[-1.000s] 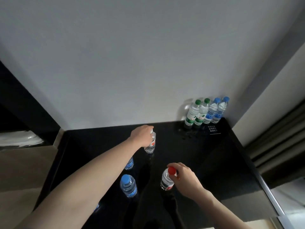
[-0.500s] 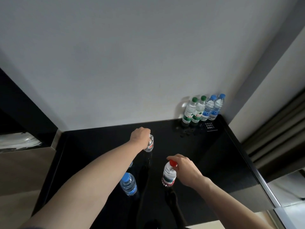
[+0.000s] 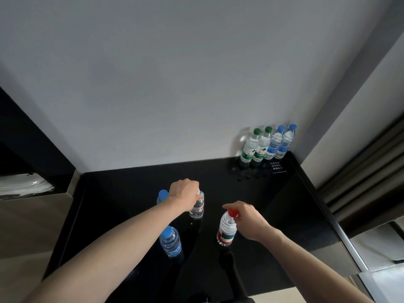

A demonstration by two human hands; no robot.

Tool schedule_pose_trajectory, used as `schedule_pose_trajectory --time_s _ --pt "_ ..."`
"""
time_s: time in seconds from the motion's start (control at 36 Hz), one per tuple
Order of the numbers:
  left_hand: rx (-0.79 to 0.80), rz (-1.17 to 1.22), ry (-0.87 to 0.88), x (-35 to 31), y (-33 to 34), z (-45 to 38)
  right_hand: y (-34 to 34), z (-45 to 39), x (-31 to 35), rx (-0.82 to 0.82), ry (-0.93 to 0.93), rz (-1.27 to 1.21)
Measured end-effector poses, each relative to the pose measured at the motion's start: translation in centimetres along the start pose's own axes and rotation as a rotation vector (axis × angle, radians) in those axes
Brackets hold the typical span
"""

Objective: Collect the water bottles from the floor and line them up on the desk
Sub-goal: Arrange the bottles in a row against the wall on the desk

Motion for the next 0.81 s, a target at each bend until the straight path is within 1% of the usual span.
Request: schedule_pose_trajectory --time_s 0.14,0.31,0.44,0.61,0.81 --pt "-0.006 0.042 -0.013 -0.3 0.1 0.7 0.7 0.6 0.2 -0.001 0.003 -0.025" --pt "-0.038 0.072 -0.024 -0.7 0.2 1.0 1.1 1.3 -0.1 -0.036 0.030 -0.035" --pt "-0.035 0.122 -0.011 -0.2 0.5 1.0 0.6 1.1 -0.4 -0.070 0.040 -0.049" --pt "0.021 0.181 -0.035 0.4 0.2 0.3 -0.2 -0.5 -0.7 -0.062 0.049 -0.043" --pt "0.023 0.230 -0.094 -0.1 -0.1 -0.6 -0.9 -2.3 -1.0 -0.017 0.018 -0.044"
Point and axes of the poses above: each hand's wrist, its own z-axis away from the middle knuckle, its own y-axis out of the palm, x = y × z, the point moved 3 cm from there along -z, towards the middle knuckle, and after that the axes turned 7 degrees about -z, right-handed, at the moved point
